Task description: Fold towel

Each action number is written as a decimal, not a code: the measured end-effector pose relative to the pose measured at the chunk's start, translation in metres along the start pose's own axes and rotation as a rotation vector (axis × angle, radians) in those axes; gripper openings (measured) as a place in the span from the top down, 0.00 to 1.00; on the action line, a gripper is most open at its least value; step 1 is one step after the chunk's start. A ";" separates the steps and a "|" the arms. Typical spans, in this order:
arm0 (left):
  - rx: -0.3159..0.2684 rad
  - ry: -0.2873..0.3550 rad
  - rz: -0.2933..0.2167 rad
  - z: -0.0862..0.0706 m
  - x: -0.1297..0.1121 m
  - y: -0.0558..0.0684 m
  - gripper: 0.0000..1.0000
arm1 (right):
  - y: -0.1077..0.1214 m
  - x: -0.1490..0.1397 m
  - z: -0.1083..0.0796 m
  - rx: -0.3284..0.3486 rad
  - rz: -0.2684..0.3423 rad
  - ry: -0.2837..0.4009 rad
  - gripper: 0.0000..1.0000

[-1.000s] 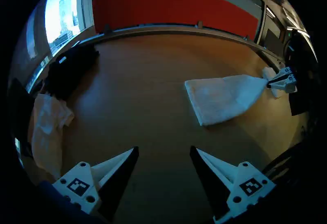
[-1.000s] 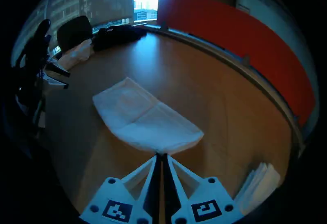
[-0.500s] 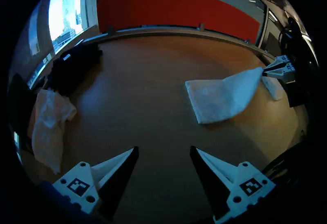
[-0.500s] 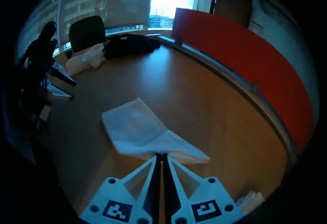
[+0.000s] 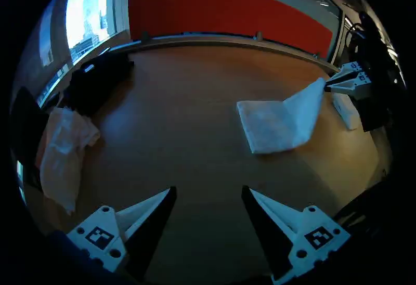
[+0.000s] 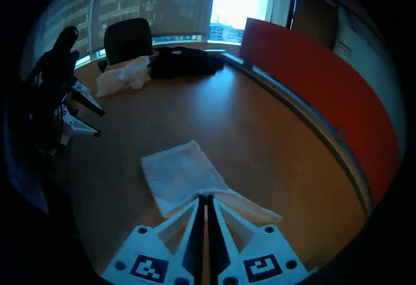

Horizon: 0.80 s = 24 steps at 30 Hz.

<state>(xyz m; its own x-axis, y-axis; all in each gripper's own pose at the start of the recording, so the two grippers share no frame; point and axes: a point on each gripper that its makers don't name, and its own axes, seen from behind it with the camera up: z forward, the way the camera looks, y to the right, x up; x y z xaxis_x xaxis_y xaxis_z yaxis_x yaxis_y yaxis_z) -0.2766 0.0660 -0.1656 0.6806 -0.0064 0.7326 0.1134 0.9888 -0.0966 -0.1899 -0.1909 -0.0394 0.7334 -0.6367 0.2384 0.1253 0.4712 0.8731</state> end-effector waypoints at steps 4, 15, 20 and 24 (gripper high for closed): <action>0.000 -0.001 -0.001 -0.001 -0.002 0.001 0.07 | -0.013 0.010 0.014 0.039 -0.024 0.003 0.97; 0.006 -0.001 -0.007 -0.008 -0.007 0.001 0.07 | -0.057 0.021 0.069 0.164 -0.063 -0.019 0.97; 0.014 -0.005 -0.017 -0.013 -0.011 -0.002 0.07 | -0.077 0.019 0.092 0.214 -0.050 -0.034 0.97; 0.022 -0.007 -0.027 -0.016 -0.014 -0.004 0.07 | -0.088 0.013 0.108 0.240 -0.033 -0.052 0.97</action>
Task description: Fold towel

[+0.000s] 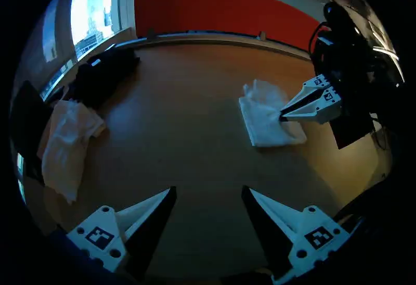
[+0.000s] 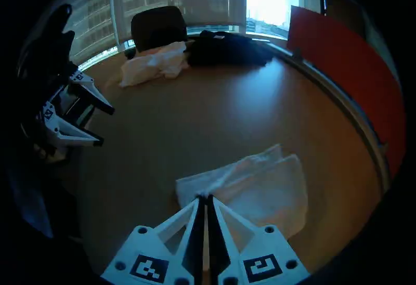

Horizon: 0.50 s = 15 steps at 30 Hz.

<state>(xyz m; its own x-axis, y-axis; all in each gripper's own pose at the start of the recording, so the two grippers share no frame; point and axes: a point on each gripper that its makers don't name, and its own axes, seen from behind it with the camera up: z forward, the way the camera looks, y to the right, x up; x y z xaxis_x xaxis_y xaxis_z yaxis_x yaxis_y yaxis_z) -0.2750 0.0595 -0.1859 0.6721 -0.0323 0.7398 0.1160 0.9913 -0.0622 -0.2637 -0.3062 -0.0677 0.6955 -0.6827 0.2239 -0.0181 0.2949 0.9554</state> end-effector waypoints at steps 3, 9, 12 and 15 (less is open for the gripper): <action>0.005 -0.002 -0.007 -0.001 -0.001 -0.002 0.07 | -0.003 -0.004 0.007 0.009 0.010 -0.007 0.97; 0.005 -0.005 -0.010 0.000 -0.002 -0.002 0.07 | -0.001 -0.006 0.009 0.005 0.021 -0.014 0.96; 0.003 -0.008 -0.008 0.001 -0.002 -0.002 0.07 | 0.001 -0.006 0.007 0.001 0.026 -0.018 0.89; 0.001 -0.010 -0.006 0.002 -0.002 -0.001 0.07 | 0.003 -0.008 0.005 -0.003 0.038 -0.024 0.66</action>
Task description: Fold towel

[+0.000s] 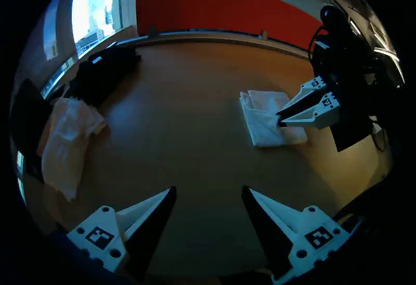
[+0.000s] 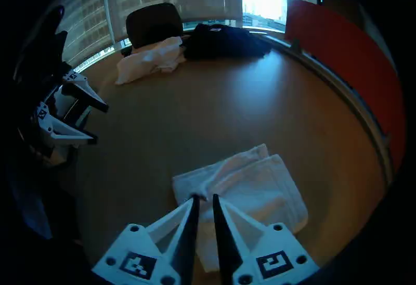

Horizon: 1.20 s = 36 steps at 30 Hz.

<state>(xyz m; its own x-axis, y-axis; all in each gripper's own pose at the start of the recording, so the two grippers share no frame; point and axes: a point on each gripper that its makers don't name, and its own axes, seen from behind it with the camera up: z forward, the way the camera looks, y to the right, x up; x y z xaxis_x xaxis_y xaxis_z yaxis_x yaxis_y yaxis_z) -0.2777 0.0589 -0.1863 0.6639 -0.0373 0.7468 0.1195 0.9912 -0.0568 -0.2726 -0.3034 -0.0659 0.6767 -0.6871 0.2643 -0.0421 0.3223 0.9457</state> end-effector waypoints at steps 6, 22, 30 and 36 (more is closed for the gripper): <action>0.000 0.002 -0.003 0.000 0.002 0.000 0.07 | 0.003 0.000 -0.005 -0.018 0.020 0.010 0.36; -0.003 0.008 0.000 0.001 0.005 0.000 0.07 | 0.008 -0.028 -0.022 -0.087 0.071 0.000 0.35; -0.008 0.005 0.003 0.002 0.006 0.002 0.07 | 0.012 -0.045 -0.034 -0.127 0.103 -0.008 0.35; -0.008 0.006 0.004 0.002 0.006 0.003 0.07 | 0.013 -0.057 -0.038 -0.148 0.121 -0.017 0.35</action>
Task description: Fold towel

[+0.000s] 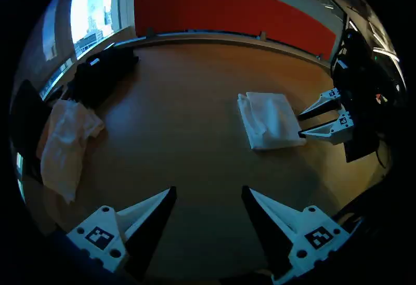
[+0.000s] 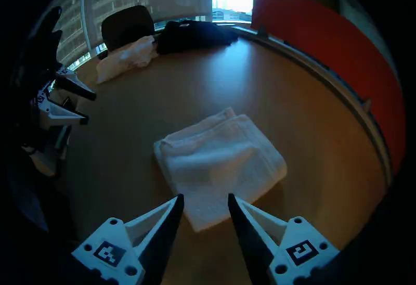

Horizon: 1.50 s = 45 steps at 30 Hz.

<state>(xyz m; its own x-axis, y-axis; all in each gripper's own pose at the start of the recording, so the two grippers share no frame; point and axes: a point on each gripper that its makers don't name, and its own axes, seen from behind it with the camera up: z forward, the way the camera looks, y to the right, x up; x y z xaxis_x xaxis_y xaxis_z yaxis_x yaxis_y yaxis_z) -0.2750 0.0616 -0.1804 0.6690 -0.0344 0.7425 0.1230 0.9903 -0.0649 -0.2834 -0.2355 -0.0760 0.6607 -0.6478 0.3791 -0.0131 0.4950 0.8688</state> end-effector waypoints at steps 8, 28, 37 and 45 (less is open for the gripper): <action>0.000 0.003 0.002 0.000 0.001 0.000 0.07 | 0.000 -0.019 -0.004 -0.020 0.030 -0.022 0.35; -0.005 0.002 0.003 0.000 -0.001 0.003 0.07 | -0.014 -0.047 -0.003 -0.016 0.064 -0.070 0.52; -0.010 0.000 0.003 0.001 -0.003 0.005 0.07 | -0.012 -0.048 0.001 -0.037 0.096 -0.067 0.70; -0.009 0.003 0.002 0.001 -0.003 0.004 0.07 | -0.010 -0.048 0.002 -0.049 0.131 -0.057 0.95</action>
<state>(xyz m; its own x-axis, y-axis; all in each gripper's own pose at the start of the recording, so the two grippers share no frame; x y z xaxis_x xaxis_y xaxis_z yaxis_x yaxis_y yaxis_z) -0.2771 0.0662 -0.1829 0.6715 -0.0330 0.7402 0.1282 0.9891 -0.0722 -0.3167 -0.2103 -0.1024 0.6124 -0.6066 0.5070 -0.0588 0.6046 0.7944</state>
